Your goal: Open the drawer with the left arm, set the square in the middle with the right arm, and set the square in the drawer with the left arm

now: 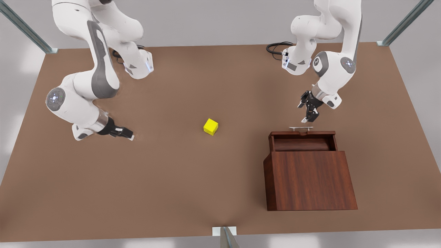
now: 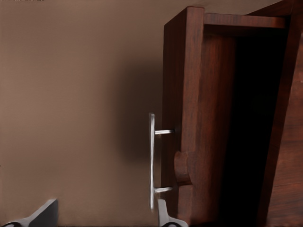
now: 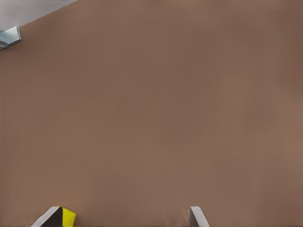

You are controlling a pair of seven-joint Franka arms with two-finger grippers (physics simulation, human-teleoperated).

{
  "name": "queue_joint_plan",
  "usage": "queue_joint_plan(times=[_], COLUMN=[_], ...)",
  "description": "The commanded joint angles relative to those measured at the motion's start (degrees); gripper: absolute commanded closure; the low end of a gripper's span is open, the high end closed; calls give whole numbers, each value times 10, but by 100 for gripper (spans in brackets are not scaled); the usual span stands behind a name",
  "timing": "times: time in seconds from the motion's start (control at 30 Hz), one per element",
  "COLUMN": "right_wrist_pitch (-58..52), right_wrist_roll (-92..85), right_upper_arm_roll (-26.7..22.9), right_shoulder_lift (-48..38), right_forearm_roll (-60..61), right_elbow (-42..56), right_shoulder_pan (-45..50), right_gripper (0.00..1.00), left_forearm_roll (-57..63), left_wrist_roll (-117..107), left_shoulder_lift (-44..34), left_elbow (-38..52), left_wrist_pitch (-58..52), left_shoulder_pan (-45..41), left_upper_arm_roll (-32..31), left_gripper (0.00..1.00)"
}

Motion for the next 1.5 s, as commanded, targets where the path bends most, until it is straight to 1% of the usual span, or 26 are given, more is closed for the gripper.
queue_joint_plan(times=[0.0,0.03,0.07,0.1,0.13,0.17,0.2,0.23,0.27,0.33,0.37,0.4,0.43,0.57,0.63,0.67,0.73,0.83,0.9,0.97,1.23,1.27,1.3,1.4,1.47], right_wrist_pitch=[-20,-87,-121,-123,-124,-143,-144,-140,-141,-139,-121,-119,-84,-84,-84,-84,-84,-79,-79,-78,-77,-77,-77,-78,-79], right_wrist_roll=[-11,-28,-64,-82,-83,-82,-76,-73,-74,-83,-84,-87,-96,-90,-90,-90,-90,-91,-93,-92,-90,-90,-90,-89,-89], right_upper_arm_roll=[-3,-23,-51,-80,-88,-86,-46,-39,-39,-38,-37,-37,-37,-37,-37,-37,-36,-36,-36,-36,-37,-36,-37,-36,-37], right_shoulder_lift=[-1,8,16,11,14,30,40,39,39,46,47,47,49,51,52,51,50,54,55,59,69,69,69,70,70], right_forearm_roll=[-17,-34,-41,-45,-53,-53,-53,-53,-49,-44,-50,-54,-53,-49,-44,-44,-44,-43,-46,-44,-50,-51,-50,-48,-47], right_elbow=[13,61,90,93,111,145,157,155,157,158,164,160,158,200,203,203,206,208,207,208,208,208,208,219,219], right_shoulder_pan=[32,30,28,28,29,13,-28,-31,-31,-29,-28,-19,-18,-17,-16,-16,-16,-16,-16,-17,-16,-16,-16,-16,-16], right_gripper=[0,0,0,0,0,0,0,0,0,0,0,0,0,0,0,0,0,0,0,0,0,0,0,0,0], left_forearm_roll=[53,96,134,136,141,189,206,205,204,201,203,210,227,263,265,285,292,300,300,300,300,300,300,300,300], left_wrist_roll=[1,12,80,182,242,300,377,420,452,476,471,478,514,532,532,530,525,523,515,515,514,514,513,513,512], left_shoulder_lift=[0,0,8,46,96,157,233,272,293,321,369,407,411,471,502,515,539,563,598,604,659,661,661,661,660], left_elbow=[5,30,78,166,264,374,501,570,598,610,657,701,698,697,697,696,696,693,692,675,675,675,675,675,675], left_wrist_pitch=[-2,-25,-75,-140,-210,-296,-380,-417,-419,-415,-413,-417,-413,-341,-330,-316,-298,-278,-244,-217,-170,-170,-171,-173,-175], left_shoulder_pan=[0,0,0,0,0,-1,-26,-51,-91,-189,-231,-252,-255,-323,-355,-370,-383,-391,-398,-399,-398,-398,-398,-399,-399], left_upper_arm_roll=[-2,-3,-2,0,1,-3,-10,-21,-21,-23,-28,-28,-28,-28,-28,-28,-28,-28,-28,-28,-26,-26,-26,-26,-26], left_gripper=[0,0,0,0,0,0,0,0,0,0,0,0,0,0,0,0,0,0,0,0,0,4,13,23,27])
